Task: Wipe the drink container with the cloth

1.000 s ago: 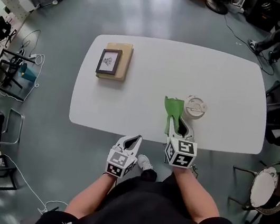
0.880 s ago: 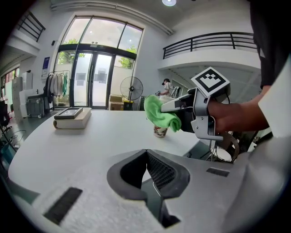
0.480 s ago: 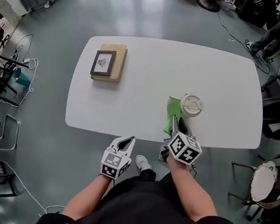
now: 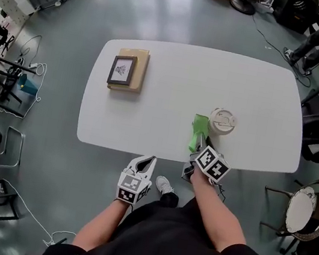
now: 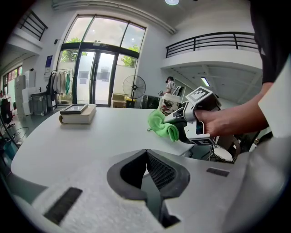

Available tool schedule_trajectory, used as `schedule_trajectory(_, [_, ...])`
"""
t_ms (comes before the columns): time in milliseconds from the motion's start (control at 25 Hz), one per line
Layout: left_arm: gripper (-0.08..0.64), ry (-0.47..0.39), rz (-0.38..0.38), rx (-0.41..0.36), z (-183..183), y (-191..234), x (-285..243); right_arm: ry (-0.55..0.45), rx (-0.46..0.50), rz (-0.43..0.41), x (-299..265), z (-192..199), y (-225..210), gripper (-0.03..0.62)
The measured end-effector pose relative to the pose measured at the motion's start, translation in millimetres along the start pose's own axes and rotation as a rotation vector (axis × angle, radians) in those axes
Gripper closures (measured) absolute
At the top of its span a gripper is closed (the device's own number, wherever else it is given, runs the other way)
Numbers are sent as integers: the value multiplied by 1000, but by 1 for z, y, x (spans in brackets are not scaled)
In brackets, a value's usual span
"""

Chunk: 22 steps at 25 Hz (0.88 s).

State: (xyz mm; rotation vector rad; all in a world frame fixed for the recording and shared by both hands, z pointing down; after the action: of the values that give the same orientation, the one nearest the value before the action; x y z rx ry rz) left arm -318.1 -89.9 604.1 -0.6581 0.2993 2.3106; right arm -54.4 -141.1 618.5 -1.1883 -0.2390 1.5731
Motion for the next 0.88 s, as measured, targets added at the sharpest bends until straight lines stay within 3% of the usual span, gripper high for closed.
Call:
schedule_trajectory(440, [551, -1, -15, 5, 2, 4, 10, 46, -59, 93, -26, 11, -17, 489])
schedule_trajectory(600, [551, 3, -10, 4, 10, 3, 14, 55, -28, 95, -25, 12, -14, 489])
schedule_trajectory(720, [551, -3, -16, 6, 11, 2, 16, 67, 33, 52, -18, 14, -6, 489])
schedule_trajectory(880, [551, -12, -35, 19, 9, -2, 18, 61, 229, -113, 5, 16, 20, 489])
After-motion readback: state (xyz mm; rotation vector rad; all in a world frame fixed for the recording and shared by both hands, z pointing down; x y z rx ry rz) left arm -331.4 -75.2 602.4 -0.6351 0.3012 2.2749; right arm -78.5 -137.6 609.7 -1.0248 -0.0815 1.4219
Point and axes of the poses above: the fingertips, and each gripper's own axes: x backward along the fingers, y to its left, z out of its underside, the point moved 9 cm from there along x, backward along the fingers, and after that the axes turned 10 degrees about -x, right-handed, at the moved point
